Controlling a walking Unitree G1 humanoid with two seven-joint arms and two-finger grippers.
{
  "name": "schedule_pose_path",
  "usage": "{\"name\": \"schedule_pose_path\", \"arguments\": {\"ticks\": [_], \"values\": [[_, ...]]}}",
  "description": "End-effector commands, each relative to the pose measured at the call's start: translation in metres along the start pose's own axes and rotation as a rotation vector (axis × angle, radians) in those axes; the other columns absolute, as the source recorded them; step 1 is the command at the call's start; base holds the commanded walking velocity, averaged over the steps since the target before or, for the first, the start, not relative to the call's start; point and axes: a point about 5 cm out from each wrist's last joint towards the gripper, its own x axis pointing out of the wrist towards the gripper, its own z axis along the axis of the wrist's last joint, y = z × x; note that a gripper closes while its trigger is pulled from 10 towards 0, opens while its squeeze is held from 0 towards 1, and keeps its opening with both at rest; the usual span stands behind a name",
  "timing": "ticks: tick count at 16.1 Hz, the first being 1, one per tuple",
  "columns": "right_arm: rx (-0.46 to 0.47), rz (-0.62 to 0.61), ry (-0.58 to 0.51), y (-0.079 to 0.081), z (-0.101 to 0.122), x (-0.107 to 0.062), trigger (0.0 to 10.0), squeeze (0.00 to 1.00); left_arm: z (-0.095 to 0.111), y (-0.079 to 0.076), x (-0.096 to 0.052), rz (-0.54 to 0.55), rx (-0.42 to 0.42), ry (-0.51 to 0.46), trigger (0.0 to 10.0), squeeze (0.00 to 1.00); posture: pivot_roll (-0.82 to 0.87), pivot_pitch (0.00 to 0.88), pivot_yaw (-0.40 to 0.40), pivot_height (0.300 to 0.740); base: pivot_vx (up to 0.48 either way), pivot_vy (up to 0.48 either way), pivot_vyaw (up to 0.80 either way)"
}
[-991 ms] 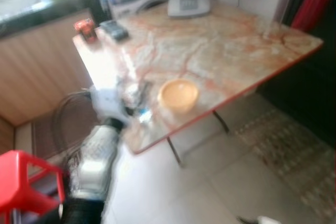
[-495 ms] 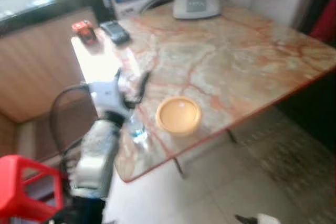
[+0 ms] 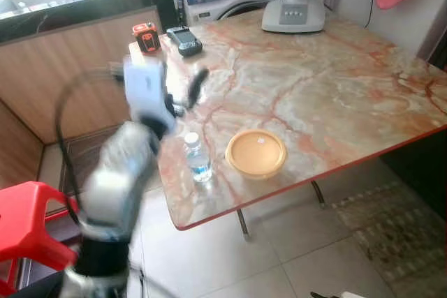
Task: Restocking fridge
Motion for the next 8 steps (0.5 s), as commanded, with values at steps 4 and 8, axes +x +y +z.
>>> {"name": "schedule_pose_path", "arguments": {"ticks": [4, 8], "values": [[0.003, 0.026, 0.033, 0.006, -0.008, -0.001, 10.0, 0.0, -0.002, -0.001, -0.004, -0.181, 0.034, 0.33, 10.0, 0.0, 0.11, 0.064, 0.098, 0.74, 0.0, 0.0, 0.0], [-0.011, 0.031, 0.038, 0.006, -0.007, -0.001, 10.0, 0.0, -0.012, 0.001, -0.001, -0.344, 0.086, 0.537, 10.0, 0.0, 0.08, 0.06, 0.111, 0.74, 0.0, 0.0, 0.0]]}}
